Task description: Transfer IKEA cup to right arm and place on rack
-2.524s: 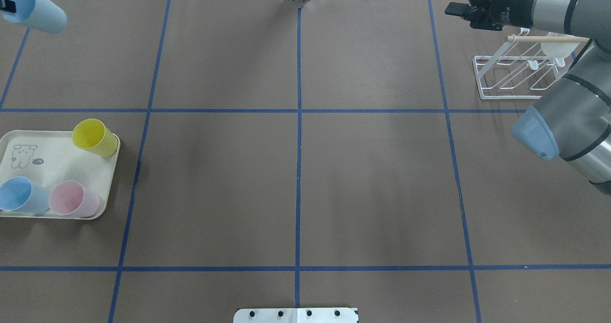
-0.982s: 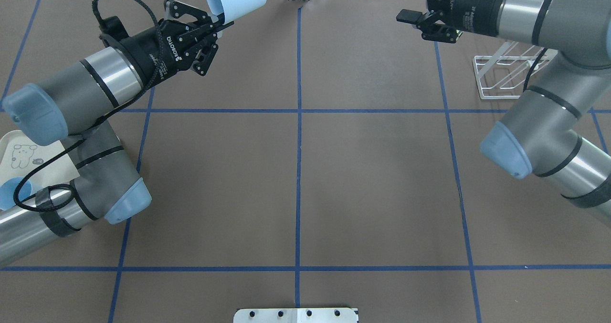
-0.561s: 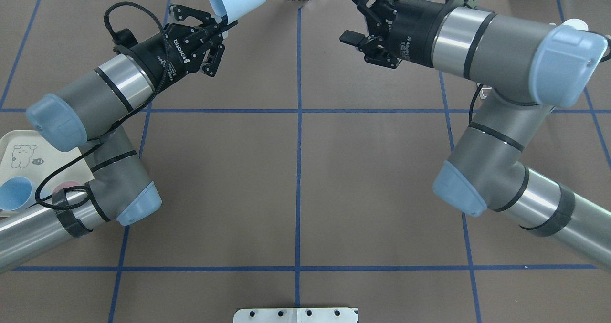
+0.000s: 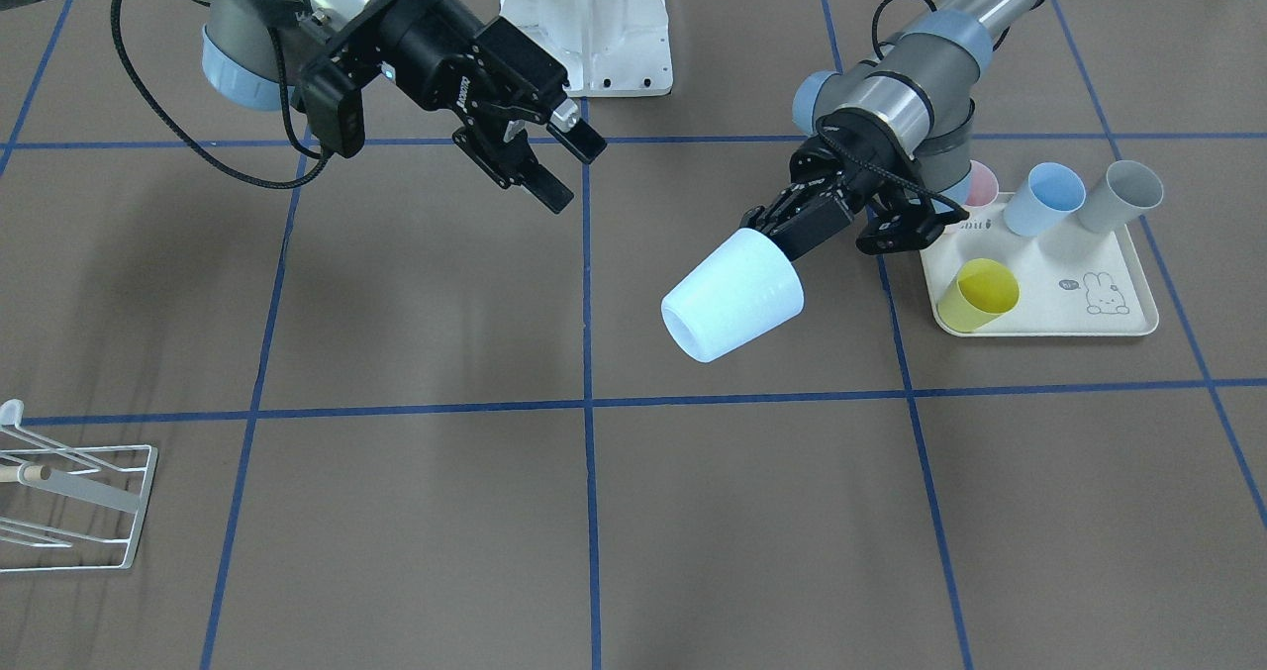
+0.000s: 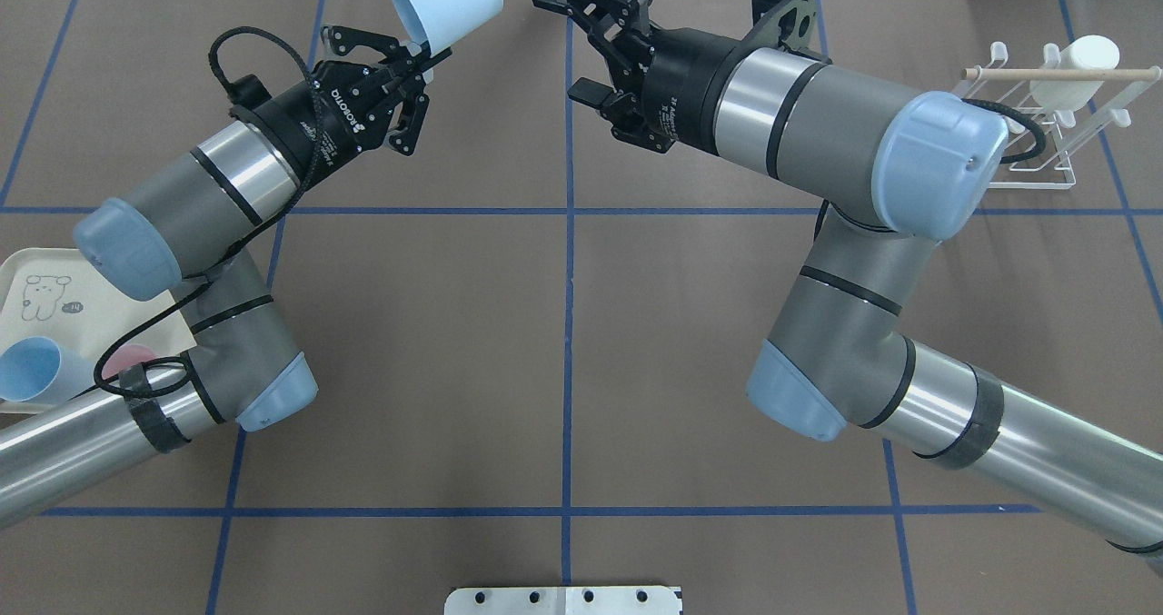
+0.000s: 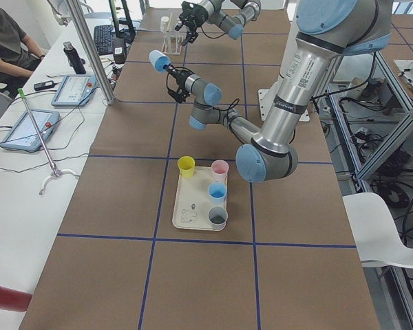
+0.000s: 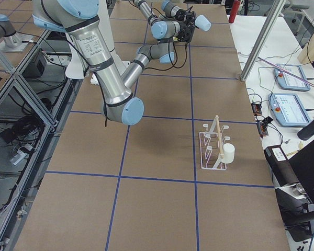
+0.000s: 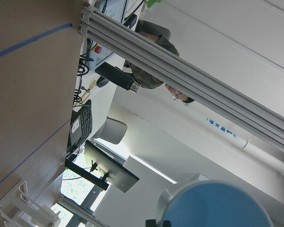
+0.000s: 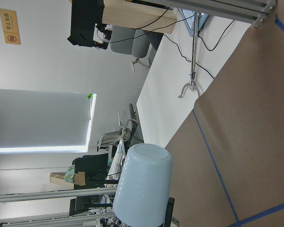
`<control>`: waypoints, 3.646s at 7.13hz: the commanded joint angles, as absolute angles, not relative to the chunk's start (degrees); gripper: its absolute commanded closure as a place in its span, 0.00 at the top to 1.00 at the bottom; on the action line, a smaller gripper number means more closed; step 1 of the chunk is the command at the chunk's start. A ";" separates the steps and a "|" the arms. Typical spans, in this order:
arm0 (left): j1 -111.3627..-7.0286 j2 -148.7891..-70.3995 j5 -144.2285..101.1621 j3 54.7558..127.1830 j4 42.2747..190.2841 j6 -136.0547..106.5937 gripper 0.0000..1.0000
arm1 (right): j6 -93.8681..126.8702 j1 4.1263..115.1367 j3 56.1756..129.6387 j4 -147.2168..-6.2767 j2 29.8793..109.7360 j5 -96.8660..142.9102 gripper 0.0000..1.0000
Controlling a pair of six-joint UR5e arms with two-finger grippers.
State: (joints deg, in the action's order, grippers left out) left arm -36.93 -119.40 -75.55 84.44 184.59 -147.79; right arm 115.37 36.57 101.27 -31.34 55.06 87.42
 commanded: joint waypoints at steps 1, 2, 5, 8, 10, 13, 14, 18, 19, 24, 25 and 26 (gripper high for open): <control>-35.95 -120.93 -75.50 84.46 184.22 -147.74 0.00 | 115.58 36.39 99.50 -31.29 54.67 86.58 1.00; -35.25 -121.11 -75.41 84.46 184.22 -147.74 0.00 | 115.66 36.39 98.62 -31.29 53.80 85.88 1.00; -34.37 -121.38 -75.32 84.29 184.22 -147.57 0.00 | 115.93 36.39 96.43 -31.38 51.26 85.52 1.00; -34.28 -121.90 -75.41 84.29 184.22 -147.57 0.00 | 116.02 36.39 94.22 -31.29 50.10 85.52 1.00; -34.28 -121.90 -75.41 84.46 184.22 -147.57 0.00 | 116.02 36.56 94.13 -31.38 50.18 85.52 1.00; -34.19 -121.99 -75.32 84.64 184.22 -147.57 0.00 | 116.02 36.65 93.87 -31.29 50.10 85.43 1.00; -33.93 -121.99 -75.32 84.81 184.22 -147.57 0.00 | 116.02 36.82 93.78 -31.29 50.18 85.43 1.00; -33.23 -122.08 -75.15 85.69 184.22 -147.57 0.00 | 116.02 36.83 93.69 -31.29 50.10 85.43 1.00; -32.35 -122.08 -73.93 85.78 184.22 -147.57 0.00 | 116.02 36.83 93.69 -31.29 50.10 85.08 1.00; -30.94 -122.17 -72.95 87.71 184.22 -147.57 0.00 | 116.10 36.83 93.60 -31.29 50.10 84.81 1.00; -30.76 -122.17 -72.95 87.54 184.22 -147.57 0.00 | 116.10 36.83 93.60 -31.29 50.10 84.90 1.00; -30.67 -122.17 -72.95 87.37 184.22 -147.57 0.00 | 116.10 36.83 93.60 -31.12 50.10 84.90 1.00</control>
State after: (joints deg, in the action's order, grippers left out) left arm -30.80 -122.17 -72.95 87.49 184.23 -147.57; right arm 116.10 36.83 93.62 -31.25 50.10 84.87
